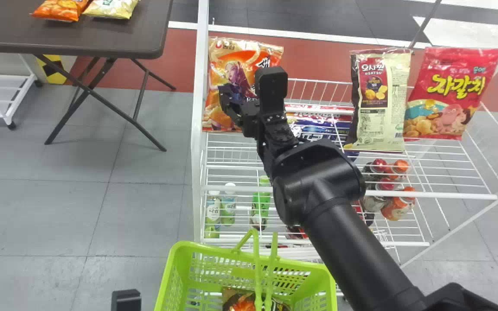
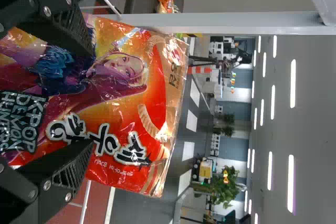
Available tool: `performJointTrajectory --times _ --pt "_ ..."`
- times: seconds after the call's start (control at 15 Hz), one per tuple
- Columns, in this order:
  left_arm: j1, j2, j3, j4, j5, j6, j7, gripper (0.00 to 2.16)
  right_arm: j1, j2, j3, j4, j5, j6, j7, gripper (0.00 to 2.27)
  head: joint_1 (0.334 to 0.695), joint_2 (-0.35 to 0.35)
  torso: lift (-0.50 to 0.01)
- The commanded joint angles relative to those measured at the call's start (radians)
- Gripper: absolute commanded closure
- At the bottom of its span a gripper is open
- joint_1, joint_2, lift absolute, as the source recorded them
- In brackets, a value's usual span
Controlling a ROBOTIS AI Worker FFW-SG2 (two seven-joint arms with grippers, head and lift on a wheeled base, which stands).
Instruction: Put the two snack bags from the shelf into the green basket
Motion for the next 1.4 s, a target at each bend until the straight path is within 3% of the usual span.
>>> performJointTrajectory --times 0.0,0.07,0.2,0.27,0.73,1.0,1.13,1.33 --pt "-0.002 -0.001 -0.002 0.007 0.0 -0.004 0.001 1.9 -0.01 0.001 0.003 0.001 0.0 0.062 0.024 0.6 0.695 -0.127 -0.012" --pt "-0.002 -0.001 -0.002 0.007 0.001 -0.004 0.001 1.9 -0.01 0.001 0.005 0.0 -0.002 0.072 0.025 0.84 0.695 -0.125 -0.012" --pt "-0.003 -0.001 0.0 0.003 0.003 -0.004 0.001 1.9 0.002 0.001 0.018 -0.011 0.003 0.066 0.017 1.65 0.695 -0.122 -0.012" --pt "-0.002 -0.001 0.0 0.001 0.003 -0.004 0.001 1.9 0.013 0.001 0.014 -0.027 0.003 0.066 0.013 1.86 0.695 -0.118 -0.012" --pt "0.003 -0.004 -0.01 -0.013 0.0 -0.001 0.012 1.9 0.177 -0.003 -0.012 -0.339 -0.008 0.161 -0.019 1.96 0.695 -0.114 -0.012" --pt "0.009 -0.007 -0.028 -0.022 -0.017 -0.001 0.016 1.9 0.332 -0.121 -0.068 -0.625 -0.098 0.243 -0.032 1.96 0.695 -0.143 -0.012" --pt "0.009 -0.008 -0.034 -0.025 -0.023 -0.001 0.021 1.9 0.426 -0.192 -0.13 -0.813 -0.166 0.308 -0.032 1.96 0.695 -0.2 -0.012" --pt "0.003 -0.008 -0.034 -0.023 -0.023 -0.001 0.024 1.9 0.555 -0.267 -0.25 -1.045 -0.281 0.51 -0.032 1.96 0.695 -0.293 -0.012"
